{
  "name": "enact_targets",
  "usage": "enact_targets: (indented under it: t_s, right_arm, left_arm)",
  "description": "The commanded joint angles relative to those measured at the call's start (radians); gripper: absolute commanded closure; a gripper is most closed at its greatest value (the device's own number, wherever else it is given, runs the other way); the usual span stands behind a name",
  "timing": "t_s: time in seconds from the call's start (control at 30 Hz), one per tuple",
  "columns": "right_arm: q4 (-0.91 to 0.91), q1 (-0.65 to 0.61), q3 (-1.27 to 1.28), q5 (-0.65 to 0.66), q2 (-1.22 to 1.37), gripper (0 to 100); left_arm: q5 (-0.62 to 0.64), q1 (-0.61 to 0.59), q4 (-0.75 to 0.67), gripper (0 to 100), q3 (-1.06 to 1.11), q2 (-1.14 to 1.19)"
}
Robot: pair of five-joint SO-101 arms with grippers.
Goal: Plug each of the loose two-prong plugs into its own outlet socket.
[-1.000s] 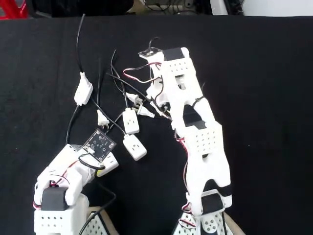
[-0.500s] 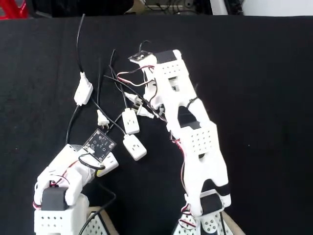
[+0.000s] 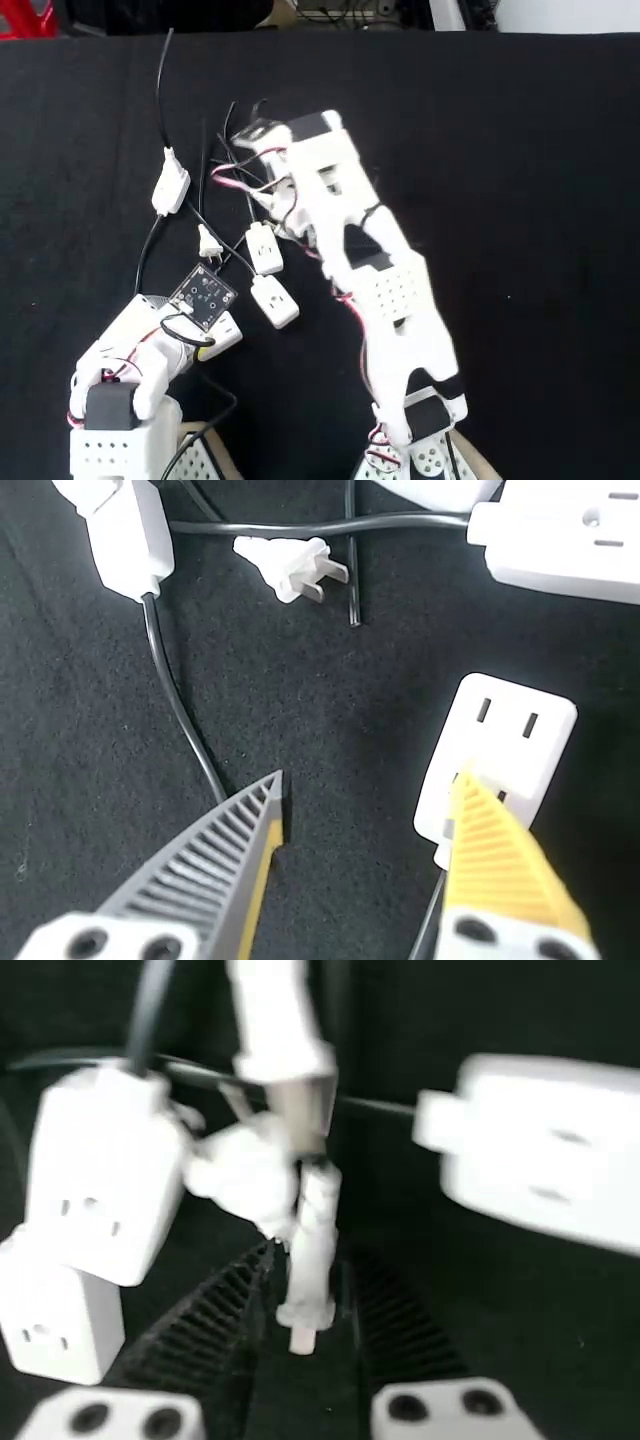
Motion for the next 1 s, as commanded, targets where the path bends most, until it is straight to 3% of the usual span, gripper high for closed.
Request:
enact_targets:
  t_s: [0.0,0.57,0.8,0.97]
  right_arm:
    - [0.009,-0.058,-0.008,0.021,0.031,92.4]
    - [0.035,0.011,-0.111,0.014,0.045,97.2]
    - [0.069,0.023,-0.120,0.020,0.045,82.9]
    - [0.069,0.055,-0.120,0.020,0.044,84.2]
  left_arm:
    - [-0.015,-0.010,-0.002,74,0.042,0.002]
    - [-0.015,-0.010,-0.002,74,0.042,0.002]
    - [-0.015,-0.010,-0.002,74,0.042,0.002]
    - [-0.015,-0.010,-0.002,74,0.042,0.002]
